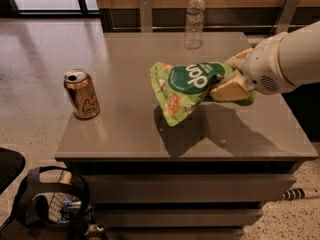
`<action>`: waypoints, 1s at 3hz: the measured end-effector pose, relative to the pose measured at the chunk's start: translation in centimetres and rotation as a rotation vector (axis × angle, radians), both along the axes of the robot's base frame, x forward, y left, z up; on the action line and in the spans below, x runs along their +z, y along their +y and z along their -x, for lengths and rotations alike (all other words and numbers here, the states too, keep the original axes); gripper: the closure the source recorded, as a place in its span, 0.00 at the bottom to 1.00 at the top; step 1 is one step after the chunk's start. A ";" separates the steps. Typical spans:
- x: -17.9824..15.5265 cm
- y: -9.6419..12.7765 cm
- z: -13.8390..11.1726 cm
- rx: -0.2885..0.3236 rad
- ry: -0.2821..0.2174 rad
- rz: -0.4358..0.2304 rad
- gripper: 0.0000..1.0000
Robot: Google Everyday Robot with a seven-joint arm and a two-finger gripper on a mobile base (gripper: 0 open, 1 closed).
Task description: Move green rice chip bag near orange can
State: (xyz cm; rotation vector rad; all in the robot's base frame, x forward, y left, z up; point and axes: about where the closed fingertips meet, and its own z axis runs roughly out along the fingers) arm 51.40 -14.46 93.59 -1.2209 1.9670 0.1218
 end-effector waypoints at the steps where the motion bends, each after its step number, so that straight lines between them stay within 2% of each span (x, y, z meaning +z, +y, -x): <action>1: -0.4 3.0 1.8 0.076 0.005 -0.017 1.00; 2: -1.6 6.8 2.2 0.171 -0.007 -0.043 1.00; 3: -2.2 8.9 1.7 0.212 -0.030 -0.047 1.00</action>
Offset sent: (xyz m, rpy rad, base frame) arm -0.0278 0.0886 -0.0261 0.0772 0.0002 0.2321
